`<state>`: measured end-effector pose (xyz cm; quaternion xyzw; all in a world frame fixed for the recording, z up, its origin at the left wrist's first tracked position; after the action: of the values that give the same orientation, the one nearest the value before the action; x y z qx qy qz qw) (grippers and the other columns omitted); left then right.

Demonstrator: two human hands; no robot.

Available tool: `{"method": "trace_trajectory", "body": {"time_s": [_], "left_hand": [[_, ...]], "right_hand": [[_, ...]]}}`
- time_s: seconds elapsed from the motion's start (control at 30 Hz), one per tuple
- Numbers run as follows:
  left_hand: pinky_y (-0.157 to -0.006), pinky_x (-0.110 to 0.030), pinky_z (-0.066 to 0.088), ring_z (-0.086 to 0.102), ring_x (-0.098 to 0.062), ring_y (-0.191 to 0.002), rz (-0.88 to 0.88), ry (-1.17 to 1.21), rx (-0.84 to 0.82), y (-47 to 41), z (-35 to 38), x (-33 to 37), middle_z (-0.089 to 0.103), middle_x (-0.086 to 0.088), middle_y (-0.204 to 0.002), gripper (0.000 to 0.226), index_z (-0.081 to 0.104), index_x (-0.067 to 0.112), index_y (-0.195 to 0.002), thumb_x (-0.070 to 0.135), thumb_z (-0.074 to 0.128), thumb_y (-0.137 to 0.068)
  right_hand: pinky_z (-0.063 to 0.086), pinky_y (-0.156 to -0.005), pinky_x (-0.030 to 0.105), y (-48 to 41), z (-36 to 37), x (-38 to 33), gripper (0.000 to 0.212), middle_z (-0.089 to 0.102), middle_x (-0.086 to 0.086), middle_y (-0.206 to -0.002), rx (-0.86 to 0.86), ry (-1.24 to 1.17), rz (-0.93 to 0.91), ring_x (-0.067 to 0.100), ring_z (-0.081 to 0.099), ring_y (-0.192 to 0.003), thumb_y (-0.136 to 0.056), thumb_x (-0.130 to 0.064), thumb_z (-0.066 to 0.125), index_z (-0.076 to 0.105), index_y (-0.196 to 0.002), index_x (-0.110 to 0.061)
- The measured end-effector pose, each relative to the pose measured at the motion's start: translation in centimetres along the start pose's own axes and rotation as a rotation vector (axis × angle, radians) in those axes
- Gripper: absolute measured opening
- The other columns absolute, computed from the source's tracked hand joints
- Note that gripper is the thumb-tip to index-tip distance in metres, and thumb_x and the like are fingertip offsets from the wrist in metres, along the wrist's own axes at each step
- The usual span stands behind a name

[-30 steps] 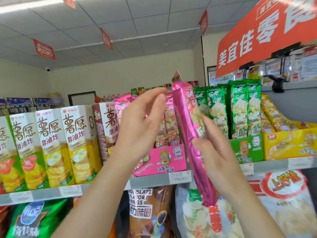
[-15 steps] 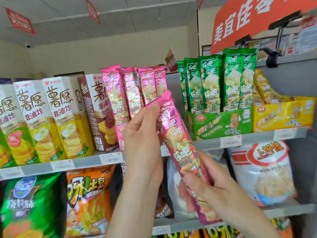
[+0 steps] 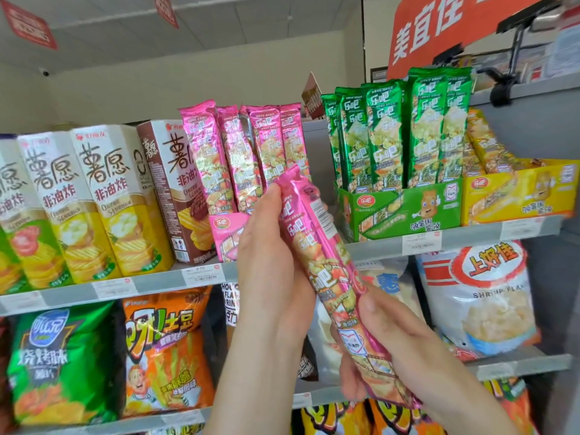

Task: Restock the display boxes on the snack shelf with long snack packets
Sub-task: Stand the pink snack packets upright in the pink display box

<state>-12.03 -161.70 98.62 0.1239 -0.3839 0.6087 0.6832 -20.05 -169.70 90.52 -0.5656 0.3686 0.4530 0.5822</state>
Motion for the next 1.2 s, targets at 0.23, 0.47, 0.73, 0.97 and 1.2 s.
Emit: {"method": "trace_trajectory", "body": {"time_s": [0.23,0.47,0.73,0.97,1.2], "left_hand": [[-0.078,-0.035,0.05,0.06,-0.017,-0.084,0.196,-0.274,-0.16,0.8,1.1,1.0,0.066,-0.003,-0.09,0.044,0.07,0.016,-0.099,0.05,0.071,-0.07],[-0.071,-0.029,0.055,0.065,-0.011,-0.074,0.256,-0.247,-0.116,0.7,-0.2,1.4,0.071,0.002,-0.08,0.024,0.073,0.016,-0.088,0.038,0.064,-0.082],[-0.076,-0.029,0.055,0.066,-0.012,-0.081,0.17,-0.168,-0.211,0.1,0.1,0.2,0.072,0.001,-0.094,0.047,0.064,0.011,-0.113,0.032,0.077,-0.073],[-0.098,-0.045,0.051,0.063,-0.028,-0.113,0.124,-0.41,-0.316,1.9,-0.3,-3.4,0.069,-0.009,-0.119,0.061,0.061,0.02,-0.127,0.032,0.08,-0.069],[-0.077,-0.035,0.056,0.068,-0.02,-0.088,0.156,-0.58,-0.356,2.3,-0.7,-2.9,0.075,-0.001,-0.093,0.032,0.072,0.03,-0.094,0.053,0.07,-0.073]], "right_hand": [[0.05,-0.047,0.024,0.1,-1.2,-1.8,0.036,0.065,0.002,-0.069,0.256,0.225,-0.16,0.01,0.06,-0.051,-0.075,-0.065,0.057,0.065,-0.103,-0.044],[0.052,-0.056,0.027,0.0,-1.0,-1.4,0.05,0.067,0.0,-0.085,0.202,0.192,-0.153,0.017,0.062,-0.059,-0.072,-0.07,0.065,0.059,-0.115,-0.046],[0.045,-0.039,0.025,0.1,-0.2,-1.0,0.047,0.063,0.011,-0.064,0.168,-0.053,-0.127,0.02,0.053,-0.038,-0.069,-0.059,0.073,0.068,-0.112,-0.039],[0.049,-0.041,0.024,0.1,-1.2,-2.3,0.036,0.063,0.015,-0.067,0.372,0.031,-0.233,0.016,0.062,-0.05,-0.07,-0.057,0.064,0.07,-0.102,-0.043],[0.052,-0.054,0.03,0.8,-1.8,-4.2,0.04,0.063,-0.025,-0.083,0.615,0.927,-0.307,0.005,0.062,-0.077,-0.077,-0.072,0.046,0.044,-0.113,-0.054]]}}
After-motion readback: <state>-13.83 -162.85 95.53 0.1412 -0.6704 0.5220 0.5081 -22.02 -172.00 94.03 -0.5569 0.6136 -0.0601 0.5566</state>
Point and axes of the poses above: each hand's wrist, its own y-axis away from the middle knuckle, its own z-axis out of the palm, x = y × z, the point moved 9 cm from there along -y, towards the middle knuckle
